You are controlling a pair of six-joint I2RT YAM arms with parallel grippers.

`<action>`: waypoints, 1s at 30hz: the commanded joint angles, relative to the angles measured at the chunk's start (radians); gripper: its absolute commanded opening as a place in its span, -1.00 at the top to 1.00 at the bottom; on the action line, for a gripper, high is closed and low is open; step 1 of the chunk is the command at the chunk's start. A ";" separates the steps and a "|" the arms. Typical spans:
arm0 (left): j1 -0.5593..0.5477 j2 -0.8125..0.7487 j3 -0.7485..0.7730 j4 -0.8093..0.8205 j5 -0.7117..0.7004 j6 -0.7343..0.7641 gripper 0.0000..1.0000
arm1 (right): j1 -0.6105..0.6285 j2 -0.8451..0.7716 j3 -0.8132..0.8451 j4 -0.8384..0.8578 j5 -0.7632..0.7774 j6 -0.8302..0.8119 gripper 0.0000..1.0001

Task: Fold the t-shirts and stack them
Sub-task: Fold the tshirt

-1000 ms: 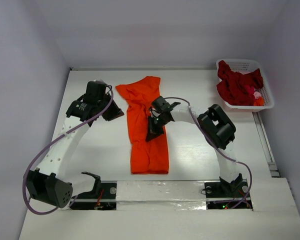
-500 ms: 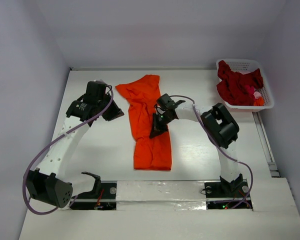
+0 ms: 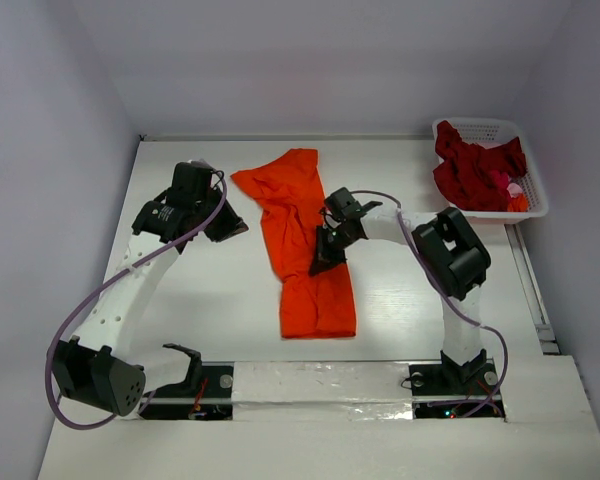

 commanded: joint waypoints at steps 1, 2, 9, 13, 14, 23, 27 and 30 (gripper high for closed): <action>0.001 -0.031 -0.002 0.007 -0.008 0.007 1.00 | -0.009 -0.029 -0.032 -0.012 0.083 -0.036 1.00; 0.001 -0.033 -0.011 0.008 -0.008 0.008 1.00 | -0.009 -0.032 -0.034 -0.012 0.084 -0.036 1.00; 0.001 -0.048 -0.091 0.034 -0.011 0.004 1.00 | -0.019 -0.069 -0.074 0.000 0.081 -0.029 1.00; 0.001 -0.071 -0.129 0.037 -0.007 0.000 1.00 | -0.019 -0.112 -0.106 0.005 0.069 -0.028 1.00; 0.001 -0.076 -0.136 0.037 -0.008 0.002 1.00 | -0.019 -0.121 -0.110 0.005 0.067 -0.028 1.00; 0.001 -0.092 -0.160 0.031 0.004 -0.001 1.00 | 0.004 -0.199 -0.002 -0.135 0.136 -0.161 0.26; -0.040 -0.099 -0.200 0.045 0.024 -0.004 1.00 | 0.073 -0.261 0.070 -0.236 0.228 -0.203 -0.13; -0.114 -0.097 -0.257 0.079 0.091 -0.003 1.00 | 0.107 -0.353 0.090 -0.279 0.296 -0.186 -0.12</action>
